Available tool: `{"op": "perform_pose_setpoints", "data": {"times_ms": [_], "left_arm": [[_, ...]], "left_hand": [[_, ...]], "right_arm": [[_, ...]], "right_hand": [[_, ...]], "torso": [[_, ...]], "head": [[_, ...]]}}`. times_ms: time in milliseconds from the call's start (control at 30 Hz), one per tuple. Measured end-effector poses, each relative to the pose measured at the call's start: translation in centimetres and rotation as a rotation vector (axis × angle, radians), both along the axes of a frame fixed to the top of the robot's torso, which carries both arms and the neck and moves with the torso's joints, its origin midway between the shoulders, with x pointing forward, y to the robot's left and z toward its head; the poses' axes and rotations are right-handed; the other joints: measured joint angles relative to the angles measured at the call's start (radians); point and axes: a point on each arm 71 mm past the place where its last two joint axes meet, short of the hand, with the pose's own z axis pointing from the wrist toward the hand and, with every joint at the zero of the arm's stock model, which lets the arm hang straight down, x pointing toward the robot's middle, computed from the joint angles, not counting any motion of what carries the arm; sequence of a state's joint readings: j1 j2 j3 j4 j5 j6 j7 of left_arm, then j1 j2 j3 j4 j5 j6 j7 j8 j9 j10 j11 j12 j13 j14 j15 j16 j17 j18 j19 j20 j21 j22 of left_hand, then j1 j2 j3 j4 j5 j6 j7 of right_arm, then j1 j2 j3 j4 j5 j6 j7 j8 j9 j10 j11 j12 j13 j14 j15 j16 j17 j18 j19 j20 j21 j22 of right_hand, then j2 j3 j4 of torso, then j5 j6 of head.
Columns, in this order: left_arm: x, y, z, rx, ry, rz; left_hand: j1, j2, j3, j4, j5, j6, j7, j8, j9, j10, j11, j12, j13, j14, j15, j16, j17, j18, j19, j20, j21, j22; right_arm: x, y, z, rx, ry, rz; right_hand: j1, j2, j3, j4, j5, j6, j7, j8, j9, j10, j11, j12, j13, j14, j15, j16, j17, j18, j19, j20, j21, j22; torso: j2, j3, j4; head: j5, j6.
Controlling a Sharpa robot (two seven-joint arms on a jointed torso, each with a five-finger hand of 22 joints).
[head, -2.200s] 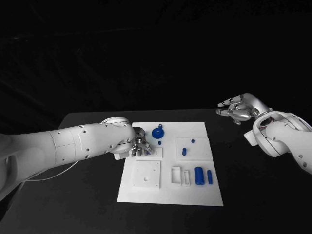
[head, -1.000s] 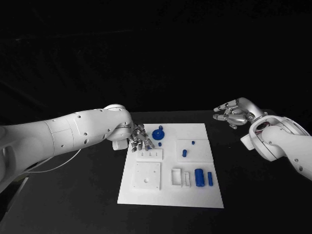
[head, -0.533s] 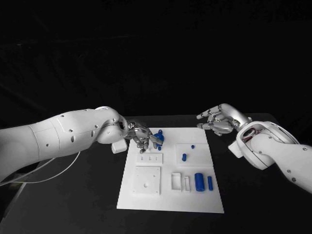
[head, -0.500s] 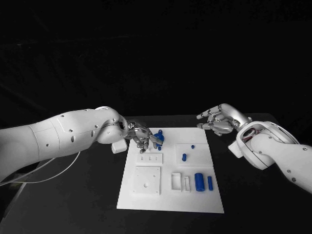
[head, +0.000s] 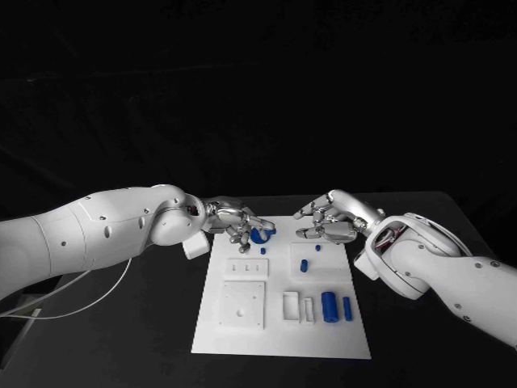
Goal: Assemble the parts on the task board
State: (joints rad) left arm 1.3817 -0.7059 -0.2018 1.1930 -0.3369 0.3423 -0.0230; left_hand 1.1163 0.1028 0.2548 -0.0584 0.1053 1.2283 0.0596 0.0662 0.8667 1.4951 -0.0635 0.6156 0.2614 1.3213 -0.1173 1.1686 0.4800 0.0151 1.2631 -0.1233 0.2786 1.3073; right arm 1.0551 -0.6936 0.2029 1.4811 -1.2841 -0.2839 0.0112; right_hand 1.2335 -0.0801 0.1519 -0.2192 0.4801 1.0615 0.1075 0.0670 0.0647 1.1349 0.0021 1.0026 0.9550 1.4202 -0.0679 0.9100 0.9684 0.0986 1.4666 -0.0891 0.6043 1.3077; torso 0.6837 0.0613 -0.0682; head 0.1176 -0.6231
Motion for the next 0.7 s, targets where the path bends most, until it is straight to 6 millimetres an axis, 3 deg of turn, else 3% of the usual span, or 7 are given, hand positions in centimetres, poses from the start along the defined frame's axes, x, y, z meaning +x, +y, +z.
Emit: {"op": "perform_pose_setpoints", "data": {"times_ms": [400,700], "left_arm": [[-0.4,-0.4,0.1,-0.079,0.016,-0.038],[-0.6,-0.7,0.2,-0.096,0.026,-0.060]], "left_hand": [[0.000,0.000,-0.004,-0.005,0.000,0.002,0.002,-0.002,-0.005,0.000,0.000,0.000,0.002,-0.001,0.002,0.000,0.001,0.000,-0.004,0.004,-0.004,0.001],[0.000,0.000,-0.004,-0.005,0.000,0.003,0.003,0.003,-0.005,0.000,0.000,0.000,0.004,-0.002,0.002,0.000,0.003,0.000,-0.007,0.000,-0.004,0.001]], "right_arm": [[-1.0,1.6,-0.2,0.011,-0.007,0.043],[-1.2,1.9,-0.1,0.030,-0.010,0.049]], "right_hand": [[0.008,0.008,-0.030,0.014,-0.027,-0.007,0.000,0.000,0.000,0.000,0.000,0.000,0.005,-0.003,0.003,0.000,0.002,0.000,0.000,0.000,-0.002,0.000],[0.001,0.015,-0.040,0.024,-0.042,-0.007,0.000,0.000,0.000,0.000,0.000,0.000,0.005,-0.003,0.003,0.000,0.002,0.000,0.000,0.000,0.002,0.000]], "torso": [[0.001,0.0014,-0.0001],[0.001,0.0009,-0.0009]], "head": [[-0.006,0.016],[-0.005,0.015]]}}
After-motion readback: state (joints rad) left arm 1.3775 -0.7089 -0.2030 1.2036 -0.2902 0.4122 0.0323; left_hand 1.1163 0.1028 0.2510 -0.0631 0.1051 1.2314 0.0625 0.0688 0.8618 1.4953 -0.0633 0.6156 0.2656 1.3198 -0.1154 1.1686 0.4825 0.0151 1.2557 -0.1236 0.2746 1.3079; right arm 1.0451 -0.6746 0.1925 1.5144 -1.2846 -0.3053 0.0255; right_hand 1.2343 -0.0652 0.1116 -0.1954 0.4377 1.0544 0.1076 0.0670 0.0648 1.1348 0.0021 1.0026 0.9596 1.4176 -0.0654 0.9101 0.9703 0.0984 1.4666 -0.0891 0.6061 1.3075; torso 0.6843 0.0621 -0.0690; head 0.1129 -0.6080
